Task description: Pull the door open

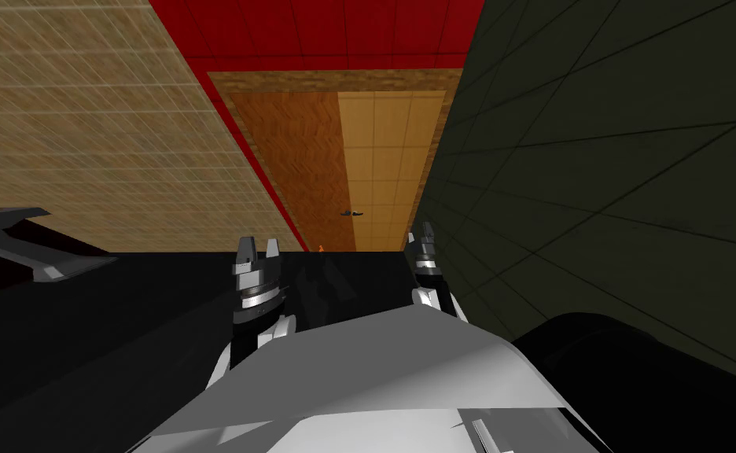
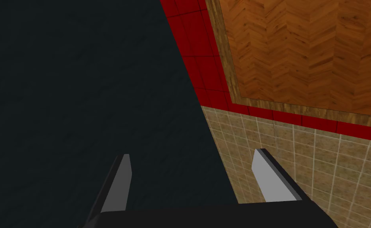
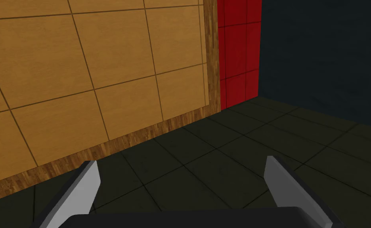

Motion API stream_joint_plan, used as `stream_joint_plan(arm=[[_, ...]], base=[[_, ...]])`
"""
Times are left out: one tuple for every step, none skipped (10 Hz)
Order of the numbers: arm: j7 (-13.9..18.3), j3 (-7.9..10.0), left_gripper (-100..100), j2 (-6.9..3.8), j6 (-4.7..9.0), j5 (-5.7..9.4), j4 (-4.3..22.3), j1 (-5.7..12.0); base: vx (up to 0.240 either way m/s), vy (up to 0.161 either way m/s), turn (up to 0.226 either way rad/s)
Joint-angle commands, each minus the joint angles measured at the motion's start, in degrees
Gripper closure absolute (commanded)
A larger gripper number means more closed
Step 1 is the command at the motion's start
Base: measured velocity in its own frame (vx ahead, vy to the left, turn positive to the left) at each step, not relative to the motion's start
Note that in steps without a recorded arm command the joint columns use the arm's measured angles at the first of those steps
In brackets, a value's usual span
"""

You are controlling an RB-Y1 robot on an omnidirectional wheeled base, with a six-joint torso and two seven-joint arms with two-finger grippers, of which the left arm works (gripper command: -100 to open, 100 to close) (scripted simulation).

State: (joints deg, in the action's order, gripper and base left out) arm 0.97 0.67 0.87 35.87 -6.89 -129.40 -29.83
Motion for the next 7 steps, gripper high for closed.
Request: stream_joint_plan(arm=[[0.23,0.13,-100,-0.66,0.22,0.21,1.70,0.44],[0.38,0.22,-100,-1.04,0.36,0.34,2.77,0.72],[0.53,0.30,-100,-1.41,0.50,0.47,3.84,0.99],[0.72,0.41,-100,-1.83,0.68,0.64,5.24,1.36],[0.94,0.53,-100,-2.29,0.89,0.83,6.78,1.76],[1.16,0.66,-100,-2.75,1.09,1.02,8.36,2.16],[1.29,0.73,-100,-2.99,1.22,1.14,9.33,2.42]], base=[[0.021,0.088,-0.065],[0.124,-0.044,-0.061],[0.144,-0.051,-0.031],[0.148,-0.048,-0.062],[0.161,-0.036,-0.061],[0.177,-0.020,-0.087],[0.147,0.005,-0.044]])
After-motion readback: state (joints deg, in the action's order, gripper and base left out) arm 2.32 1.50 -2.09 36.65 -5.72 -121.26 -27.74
